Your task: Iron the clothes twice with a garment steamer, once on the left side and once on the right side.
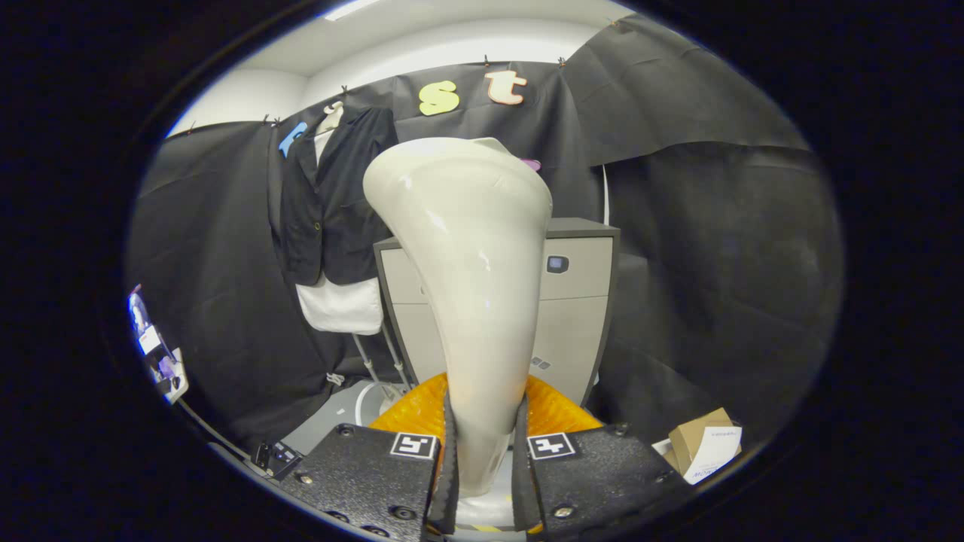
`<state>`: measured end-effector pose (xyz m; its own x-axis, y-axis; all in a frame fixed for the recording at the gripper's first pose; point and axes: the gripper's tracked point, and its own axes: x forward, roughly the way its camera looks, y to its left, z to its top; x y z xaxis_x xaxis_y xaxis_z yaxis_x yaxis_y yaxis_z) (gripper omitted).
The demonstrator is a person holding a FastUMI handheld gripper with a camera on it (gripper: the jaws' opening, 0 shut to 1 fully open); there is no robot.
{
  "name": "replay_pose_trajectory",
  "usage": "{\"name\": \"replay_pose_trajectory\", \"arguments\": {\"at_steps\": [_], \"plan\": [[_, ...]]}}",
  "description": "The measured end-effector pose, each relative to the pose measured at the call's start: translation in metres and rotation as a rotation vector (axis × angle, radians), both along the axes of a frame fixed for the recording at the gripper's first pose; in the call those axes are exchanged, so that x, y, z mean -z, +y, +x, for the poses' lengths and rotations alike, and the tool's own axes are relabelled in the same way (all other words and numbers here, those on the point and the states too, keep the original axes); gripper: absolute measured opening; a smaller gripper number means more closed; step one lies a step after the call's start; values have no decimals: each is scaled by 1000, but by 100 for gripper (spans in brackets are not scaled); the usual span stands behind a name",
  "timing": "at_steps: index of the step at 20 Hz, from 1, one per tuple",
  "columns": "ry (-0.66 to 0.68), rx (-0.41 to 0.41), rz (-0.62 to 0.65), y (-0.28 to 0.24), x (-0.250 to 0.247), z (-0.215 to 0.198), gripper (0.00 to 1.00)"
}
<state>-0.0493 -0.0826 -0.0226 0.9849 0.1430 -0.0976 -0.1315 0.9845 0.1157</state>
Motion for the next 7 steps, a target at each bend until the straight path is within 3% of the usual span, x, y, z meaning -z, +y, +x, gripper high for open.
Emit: {"name": "replay_pose_trajectory", "arguments": {"at_steps": [7], "plan": [[-18, 15, -8, -11, -13, -6, 31]]}}
